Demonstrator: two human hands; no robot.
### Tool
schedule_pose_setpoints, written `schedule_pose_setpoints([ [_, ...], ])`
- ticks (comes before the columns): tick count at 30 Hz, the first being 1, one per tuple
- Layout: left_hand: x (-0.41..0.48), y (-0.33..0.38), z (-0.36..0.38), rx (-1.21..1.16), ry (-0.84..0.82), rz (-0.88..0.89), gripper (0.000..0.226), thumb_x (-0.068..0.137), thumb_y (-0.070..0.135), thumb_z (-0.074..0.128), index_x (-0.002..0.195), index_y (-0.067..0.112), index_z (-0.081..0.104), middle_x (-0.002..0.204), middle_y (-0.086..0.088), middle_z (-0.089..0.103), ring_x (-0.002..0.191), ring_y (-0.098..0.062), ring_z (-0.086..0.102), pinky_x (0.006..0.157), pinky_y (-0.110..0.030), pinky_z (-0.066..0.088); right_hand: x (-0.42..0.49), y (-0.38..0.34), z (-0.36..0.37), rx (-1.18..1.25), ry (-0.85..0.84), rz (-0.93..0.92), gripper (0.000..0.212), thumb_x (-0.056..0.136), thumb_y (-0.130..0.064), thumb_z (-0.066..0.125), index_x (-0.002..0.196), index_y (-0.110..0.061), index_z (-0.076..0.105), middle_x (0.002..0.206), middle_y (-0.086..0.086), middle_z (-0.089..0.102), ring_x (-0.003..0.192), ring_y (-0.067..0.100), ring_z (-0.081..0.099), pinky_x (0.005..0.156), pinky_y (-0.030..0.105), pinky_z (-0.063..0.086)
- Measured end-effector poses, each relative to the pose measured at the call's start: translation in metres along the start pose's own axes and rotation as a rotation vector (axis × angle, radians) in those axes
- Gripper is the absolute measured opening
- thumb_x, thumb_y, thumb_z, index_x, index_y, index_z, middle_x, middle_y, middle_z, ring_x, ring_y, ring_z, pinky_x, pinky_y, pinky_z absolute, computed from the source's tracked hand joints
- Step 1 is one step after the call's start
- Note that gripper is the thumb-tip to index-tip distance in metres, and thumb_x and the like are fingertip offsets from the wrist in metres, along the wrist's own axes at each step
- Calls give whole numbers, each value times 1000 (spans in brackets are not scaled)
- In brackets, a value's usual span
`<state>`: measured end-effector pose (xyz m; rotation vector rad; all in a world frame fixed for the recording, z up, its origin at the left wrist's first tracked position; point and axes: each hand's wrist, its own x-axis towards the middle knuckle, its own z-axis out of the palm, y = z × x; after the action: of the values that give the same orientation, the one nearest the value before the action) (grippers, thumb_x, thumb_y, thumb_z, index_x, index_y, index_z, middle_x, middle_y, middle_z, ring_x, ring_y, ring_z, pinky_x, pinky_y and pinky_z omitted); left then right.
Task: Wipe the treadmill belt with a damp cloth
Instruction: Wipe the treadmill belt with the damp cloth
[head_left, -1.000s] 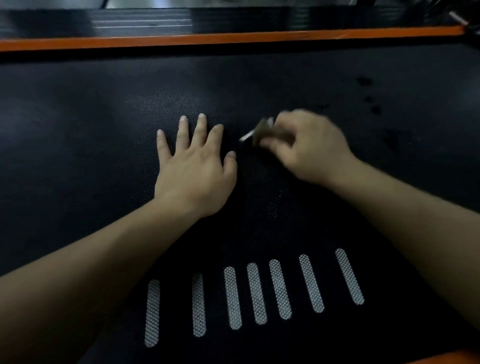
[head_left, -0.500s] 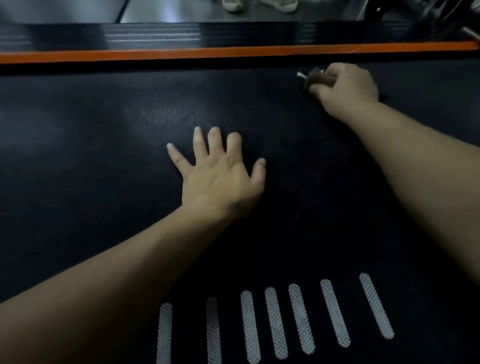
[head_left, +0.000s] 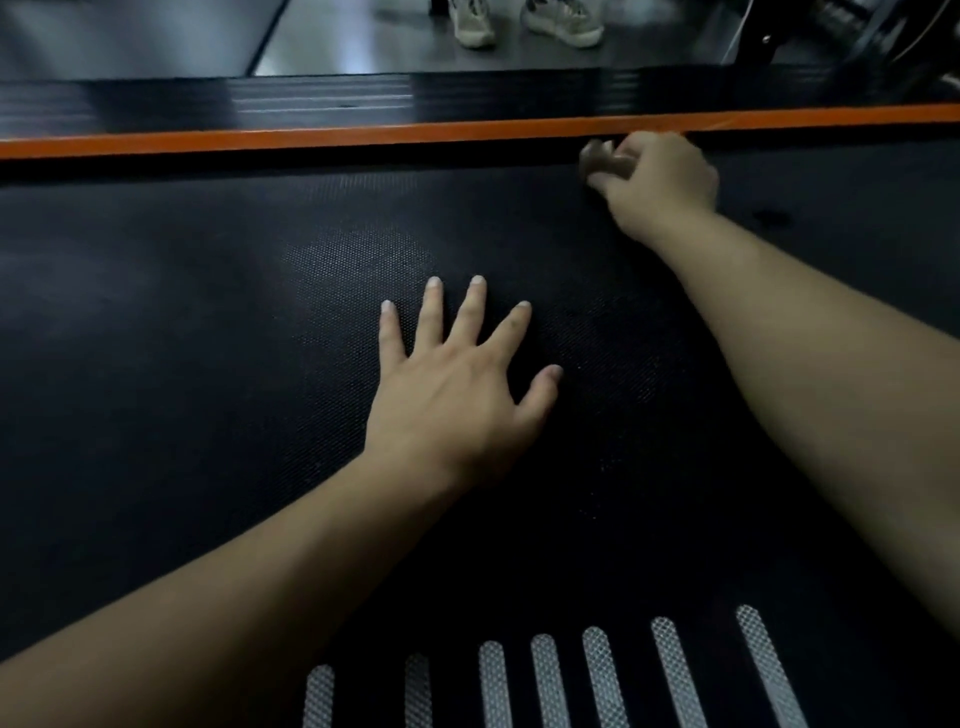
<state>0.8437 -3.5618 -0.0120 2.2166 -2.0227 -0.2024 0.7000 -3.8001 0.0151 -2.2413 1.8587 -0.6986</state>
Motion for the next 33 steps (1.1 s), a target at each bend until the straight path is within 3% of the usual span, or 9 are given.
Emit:
schedule_pose_setpoints([
  [4, 0, -1, 0, -6, 6, -11, 81, 85, 76, 6, 159, 45, 15, 172, 3, 3, 158, -27, -8, 123, -59, -8, -11, 2, 1, 14, -78, -227, 28, 87, -51, 62, 100, -28, 68, 104, 1, 66, 95, 23, 61, 76, 35, 47],
  [9, -1, -1, -1, -13, 17, -17, 82, 84, 76, 6, 159, 45, 18, 172, 3, 6, 158, -27, -6, 124, -60, -6, 22, 33, -16, -53, 67, 195, 36, 90, -45, 63, 122, -27, 66, 126, 5, 64, 117, 32, 58, 98, 41, 44],
  [15, -3, 1, -3, -38, -4, -19, 76, 89, 74, 15, 159, 44, 21, 172, 2, 6, 158, -27, -7, 123, -59, -8, -37, 35, -22, -106, -88, -194, 31, 91, -47, 60, 113, -26, 65, 111, 10, 60, 98, 32, 58, 80, 38, 46],
  [19, -2, -2, -3, -53, -14, 0, 69, 97, 70, 24, 160, 42, 21, 172, 0, 4, 158, -30, -9, 123, -60, -9, -38, 74, -59, -117, -31, 126, 27, 90, -48, 60, 102, -25, 63, 109, 7, 66, 92, 29, 58, 75, 34, 42],
  [23, -4, -2, -2, -67, 0, 20, 68, 98, 67, 23, 160, 39, 20, 172, -2, 3, 157, -32, -12, 122, -62, -11, -98, 44, -42, -84, -20, -27, 33, 92, -56, 54, 90, -24, 59, 92, 3, 61, 79, 21, 55, 65, 32, 38],
  [26, -5, -4, -3, -81, -8, 40, 68, 99, 66, 22, 161, 37, 19, 172, -4, 2, 157, -34, -13, 121, -63, -12, -143, 30, -46, -142, -54, -157, 37, 97, -51, 49, 77, -20, 49, 79, 0, 49, 70, 19, 47, 60, 31, 29],
  [29, -4, -6, -5, -91, -17, 52, 68, 100, 64, 23, 161, 35, 20, 172, -6, 2, 156, -35, -13, 121, -64, -12, -136, 42, -57, -205, 34, -8, 35, 98, -48, 48, 78, -19, 48, 83, 4, 52, 77, 29, 53, 63, 32, 30],
  [31, -6, -6, -7, -96, -32, 59, 68, 100, 63, 24, 161, 34, 21, 172, -7, 3, 156, -36, -13, 121, -64, -11, -135, 39, -59, -246, 96, 112, 34, 97, -49, 47, 92, -16, 57, 94, 9, 56, 86, 32, 57, 66, 33, 32],
  [33, -6, -6, -8, -92, -36, 70, 68, 100, 63, 24, 161, 33, 21, 172, -8, 3, 156, -37, -13, 121, -65, -10, -153, 26, -56, -256, 35, 40, 31, 98, -48, 49, 96, -18, 57, 93, 6, 53, 82, 26, 53, 67, 33, 33],
])
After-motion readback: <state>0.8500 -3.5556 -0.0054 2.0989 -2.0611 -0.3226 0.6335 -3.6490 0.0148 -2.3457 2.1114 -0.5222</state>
